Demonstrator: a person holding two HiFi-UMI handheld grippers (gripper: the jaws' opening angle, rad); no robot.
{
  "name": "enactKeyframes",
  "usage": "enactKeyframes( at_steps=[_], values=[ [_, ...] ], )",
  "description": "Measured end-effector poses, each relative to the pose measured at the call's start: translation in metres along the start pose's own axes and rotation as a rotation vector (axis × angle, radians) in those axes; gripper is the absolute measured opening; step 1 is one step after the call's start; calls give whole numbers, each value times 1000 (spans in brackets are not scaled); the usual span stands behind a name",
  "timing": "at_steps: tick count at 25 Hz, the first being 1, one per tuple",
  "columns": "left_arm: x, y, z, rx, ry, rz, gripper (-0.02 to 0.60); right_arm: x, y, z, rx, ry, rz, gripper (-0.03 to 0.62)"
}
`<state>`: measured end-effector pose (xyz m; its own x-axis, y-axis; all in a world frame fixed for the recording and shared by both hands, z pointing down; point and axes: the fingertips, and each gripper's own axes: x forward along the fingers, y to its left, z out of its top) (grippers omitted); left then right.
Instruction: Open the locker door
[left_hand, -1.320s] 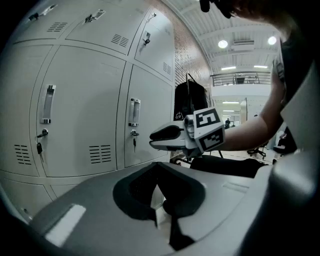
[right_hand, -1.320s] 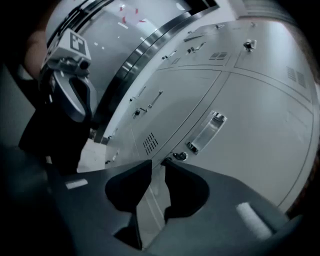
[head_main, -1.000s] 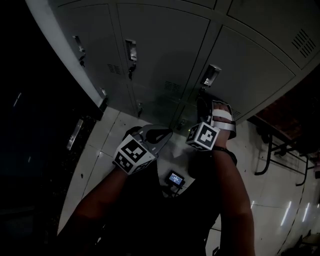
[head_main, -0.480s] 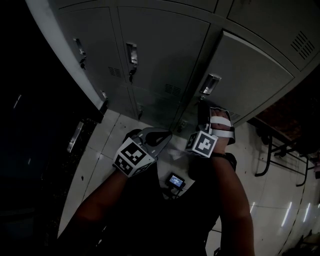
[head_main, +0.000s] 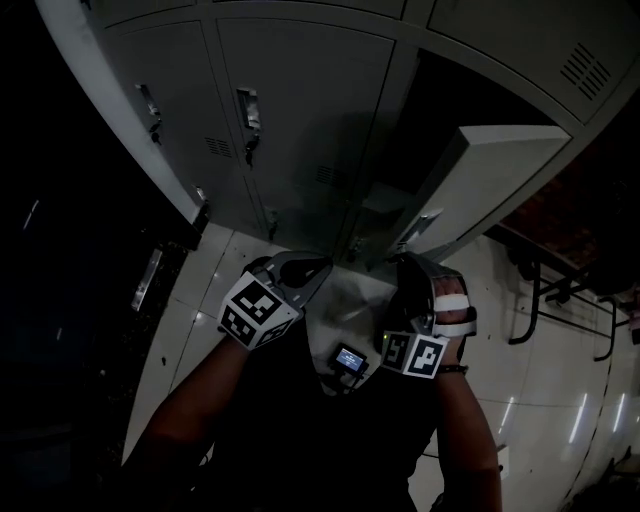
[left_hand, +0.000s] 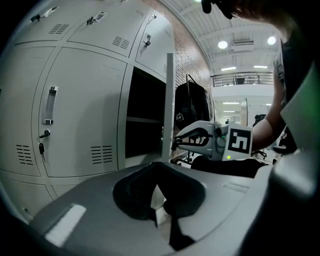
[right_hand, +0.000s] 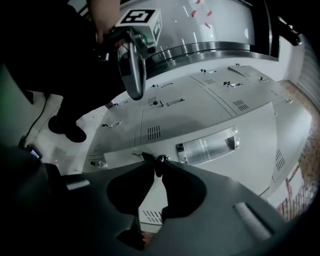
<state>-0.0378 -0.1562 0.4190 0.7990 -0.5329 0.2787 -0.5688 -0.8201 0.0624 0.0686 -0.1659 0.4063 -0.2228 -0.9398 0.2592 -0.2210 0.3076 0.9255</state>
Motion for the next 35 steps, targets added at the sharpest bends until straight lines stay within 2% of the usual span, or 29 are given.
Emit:
enactKeyframes(
  at_steps=[6, 11, 18, 22, 26, 30, 32, 34, 35],
  values=[
    [4, -2, -1, 9, 12, -3, 11, -52, 7, -31, 56, 25, -8, 49],
    [2, -2, 0, 0, 1, -9, 11, -84, 9, -61, 46, 62, -32, 49],
    [7, -6, 2, 6, 4, -15, 11, -103, 9, -87, 13, 83, -51, 48],
    [12, -9, 2, 11, 9, -22, 11, -111, 8, -98, 35, 94, -56, 52],
    [13, -11, 5, 3, 2, -33, 11, -124, 8, -103, 134, 76, -19, 119],
    [6, -21, 16, 45, -21, -56, 11, -146, 9, -92, 294, 17, 28, 132],
    [2, -35, 23, 82, -20, -78, 11, -157, 7, -77, 425, -48, 55, 107],
    [-3, -52, 30, 101, -24, -118, 11, -161, 6, -56, 558, -127, 112, 15],
    [-6, -61, 33, 105, -27, -143, 12, -161, 7, -45, 620, -167, 145, 3]
  ],
)
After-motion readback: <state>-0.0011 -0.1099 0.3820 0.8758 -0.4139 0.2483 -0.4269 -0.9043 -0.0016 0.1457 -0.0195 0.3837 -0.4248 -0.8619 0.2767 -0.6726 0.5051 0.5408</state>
